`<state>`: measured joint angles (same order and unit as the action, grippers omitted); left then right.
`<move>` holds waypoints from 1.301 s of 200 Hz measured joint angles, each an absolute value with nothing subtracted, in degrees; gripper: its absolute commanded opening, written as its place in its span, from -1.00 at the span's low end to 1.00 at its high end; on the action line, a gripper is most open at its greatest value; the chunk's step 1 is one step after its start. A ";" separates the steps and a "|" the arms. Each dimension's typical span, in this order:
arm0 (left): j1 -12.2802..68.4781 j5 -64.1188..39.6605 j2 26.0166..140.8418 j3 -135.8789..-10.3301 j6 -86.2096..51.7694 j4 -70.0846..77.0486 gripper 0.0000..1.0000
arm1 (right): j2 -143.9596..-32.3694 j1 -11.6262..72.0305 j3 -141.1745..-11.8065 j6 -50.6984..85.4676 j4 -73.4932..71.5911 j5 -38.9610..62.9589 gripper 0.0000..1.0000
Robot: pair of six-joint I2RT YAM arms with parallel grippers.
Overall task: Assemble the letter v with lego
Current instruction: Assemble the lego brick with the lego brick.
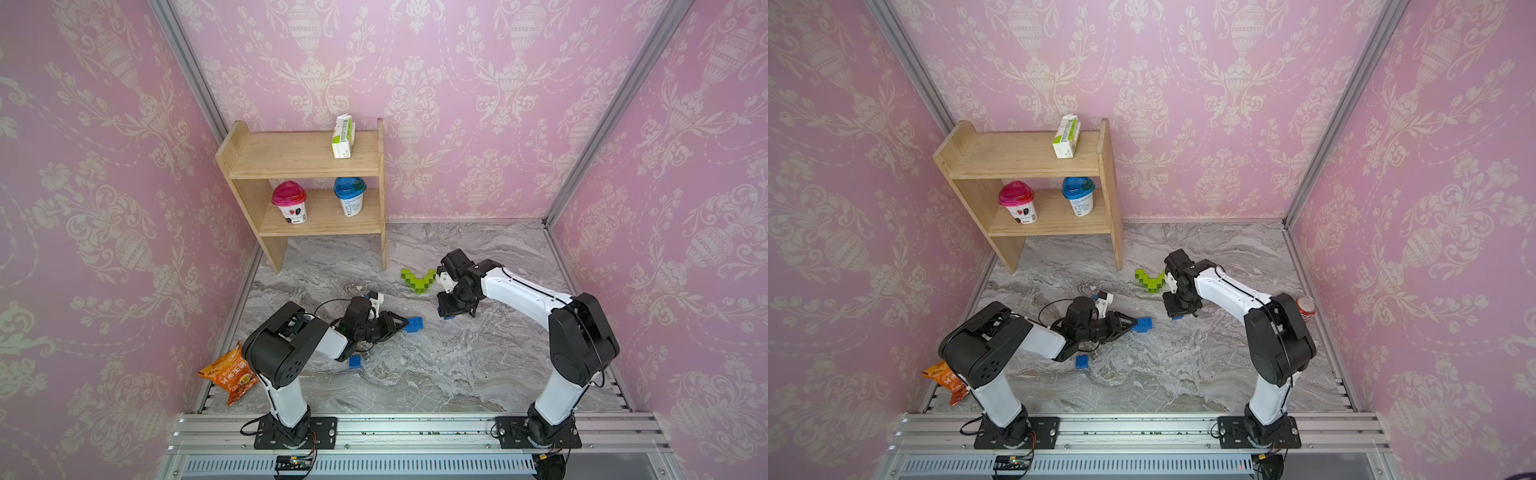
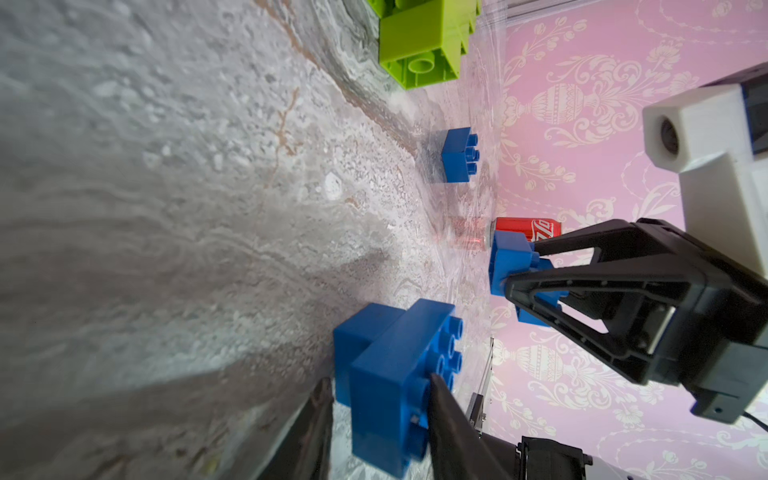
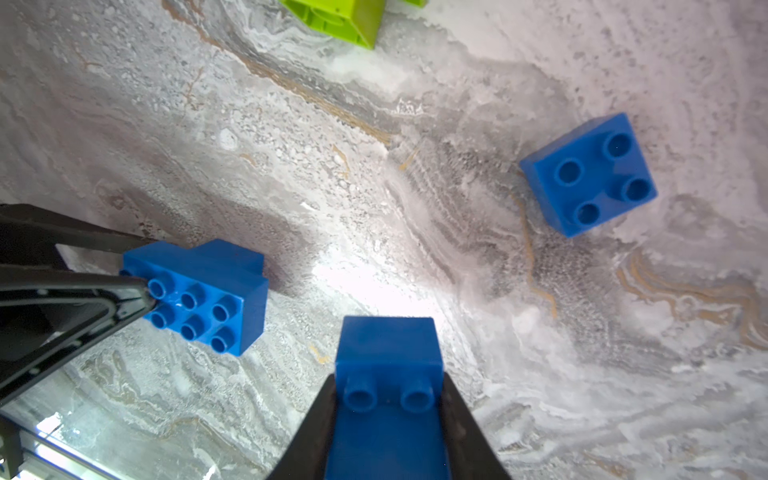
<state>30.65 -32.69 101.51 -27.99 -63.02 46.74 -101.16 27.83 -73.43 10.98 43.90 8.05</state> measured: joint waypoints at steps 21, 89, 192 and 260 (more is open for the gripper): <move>30.68 -32.69 101.73 -28.25 -63.07 46.92 -0.27 | -101.71 27.86 -74.96 4.45 45.41 8.78 -0.51; 30.68 -32.69 101.71 -30.35 -62.17 43.70 -0.28 | -105.03 31.38 -79.40 -15.59 48.47 7.99 -0.53; 30.68 -32.73 101.60 -31.16 -60.93 41.95 -0.32 | -105.41 34.39 -83.37 -41.95 54.68 8.16 -0.74; 30.68 -32.80 101.62 -31.42 -60.93 41.87 -0.35 | -109.25 36.53 -86.08 -45.23 56.60 8.14 -0.76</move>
